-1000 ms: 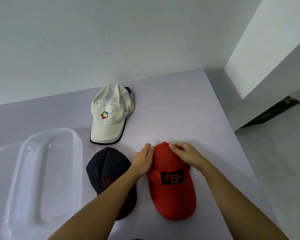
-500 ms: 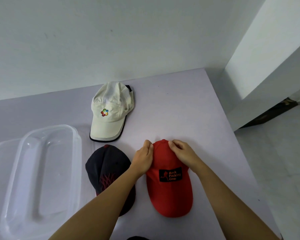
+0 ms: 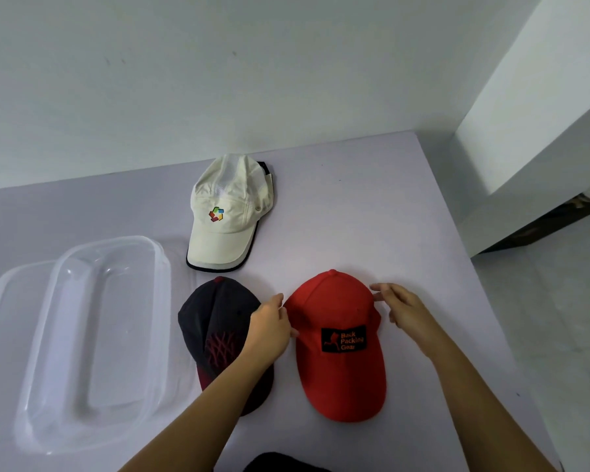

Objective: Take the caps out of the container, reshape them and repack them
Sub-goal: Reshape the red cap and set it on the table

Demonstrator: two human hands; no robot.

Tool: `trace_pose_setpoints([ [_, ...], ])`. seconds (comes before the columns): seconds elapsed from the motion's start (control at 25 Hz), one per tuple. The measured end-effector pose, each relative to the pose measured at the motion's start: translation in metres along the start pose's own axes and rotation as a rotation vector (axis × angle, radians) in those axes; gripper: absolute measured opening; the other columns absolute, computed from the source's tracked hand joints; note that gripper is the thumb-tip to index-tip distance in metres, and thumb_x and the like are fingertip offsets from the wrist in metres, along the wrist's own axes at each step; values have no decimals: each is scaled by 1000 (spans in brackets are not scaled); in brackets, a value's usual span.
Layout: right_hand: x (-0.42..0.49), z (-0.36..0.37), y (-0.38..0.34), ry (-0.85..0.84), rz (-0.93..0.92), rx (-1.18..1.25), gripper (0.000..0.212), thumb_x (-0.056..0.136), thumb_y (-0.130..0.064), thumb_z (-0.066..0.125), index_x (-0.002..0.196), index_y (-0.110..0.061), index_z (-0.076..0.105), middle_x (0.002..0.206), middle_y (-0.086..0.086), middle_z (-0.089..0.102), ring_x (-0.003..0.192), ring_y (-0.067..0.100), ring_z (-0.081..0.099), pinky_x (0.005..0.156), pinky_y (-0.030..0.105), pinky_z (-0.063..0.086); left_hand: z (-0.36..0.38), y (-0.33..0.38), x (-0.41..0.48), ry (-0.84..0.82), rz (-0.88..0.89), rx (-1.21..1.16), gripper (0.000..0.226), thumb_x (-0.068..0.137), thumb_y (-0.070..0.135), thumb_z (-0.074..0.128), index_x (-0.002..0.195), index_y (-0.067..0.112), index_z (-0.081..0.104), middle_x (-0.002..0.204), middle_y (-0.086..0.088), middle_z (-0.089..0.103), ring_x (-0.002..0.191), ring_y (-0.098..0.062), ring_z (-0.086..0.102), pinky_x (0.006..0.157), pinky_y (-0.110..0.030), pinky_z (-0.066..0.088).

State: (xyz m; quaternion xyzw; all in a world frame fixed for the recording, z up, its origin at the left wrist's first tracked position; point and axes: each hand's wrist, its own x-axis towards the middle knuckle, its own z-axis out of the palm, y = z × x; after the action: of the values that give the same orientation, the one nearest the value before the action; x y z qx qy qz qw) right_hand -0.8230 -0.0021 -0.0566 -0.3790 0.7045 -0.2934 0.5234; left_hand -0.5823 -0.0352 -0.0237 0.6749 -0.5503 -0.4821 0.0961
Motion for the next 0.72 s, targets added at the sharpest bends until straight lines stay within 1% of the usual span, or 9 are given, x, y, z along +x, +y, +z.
trace_pose_setpoints([
  [0.08,-1,6,-2,-87,30,-3,29,99,-33,38,103,-21,64,85,-9,63,56,-2,50,54,9,39,7,-3,3,2,-56,-81,35,100,7,32,131,5,47,74,-5,66,69,-15,66,66,-19,51],
  [0.12,-1,9,-2,-102,32,1,30,99,-33,40,99,-17,66,80,-8,60,56,-2,50,55,9,40,9,-4,5,23,-70,-92,32,99,7,33,126,5,50,75,-6,66,66,-13,64,64,-19,51],
  [0.2,-2,14,1,-104,22,81,28,96,-34,46,93,-15,67,83,-2,62,71,3,56,71,19,49,11,-7,8,75,-69,-40,27,99,6,34,116,4,54,92,-15,66,62,-9,60,53,-10,45],
  [0.28,0,14,5,-84,34,173,27,93,-37,51,95,-15,67,94,6,65,86,15,59,90,40,50,10,-9,9,70,-49,14,28,98,5,34,117,3,54,107,-21,63,63,-10,60,49,-9,43],
  [0.36,-1,12,5,-91,39,173,27,93,-38,51,98,-16,66,92,3,64,81,14,58,86,38,51,8,-4,8,42,0,63,35,96,2,34,128,4,50,121,-18,57,72,-16,64,59,-12,47],
  [0.44,-4,11,1,-110,37,100,27,95,-38,47,96,-17,64,78,-10,58,67,6,51,70,24,46,8,5,4,65,97,148,40,97,6,36,136,6,43,137,-14,45,98,-24,62,84,-26,49],
  [0.48,-5,10,0,-108,33,60,26,96,-38,45,93,-19,64,73,-13,55,65,4,50,67,21,41,8,11,1,88,137,178,41,97,10,38,138,7,40,142,-13,40,110,-26,57,92,-31,46],
  [0.6,-7,10,5,-95,10,22,27,96,-38,43,81,-21,58,70,-9,52,65,8,49,70,24,42,16,14,-8,89,165,171,49,98,25,43,143,7,32,148,-12,32,125,-26,47,100,-31,38],
  [0.72,-9,18,12,-71,35,131,30,95,-42,43,82,-17,54,73,-5,50,69,11,48,75,30,44,32,3,-22,86,204,151,62,95,32,50,147,11,23,155,-13,17,141,-27,28,111,-31,27],
])
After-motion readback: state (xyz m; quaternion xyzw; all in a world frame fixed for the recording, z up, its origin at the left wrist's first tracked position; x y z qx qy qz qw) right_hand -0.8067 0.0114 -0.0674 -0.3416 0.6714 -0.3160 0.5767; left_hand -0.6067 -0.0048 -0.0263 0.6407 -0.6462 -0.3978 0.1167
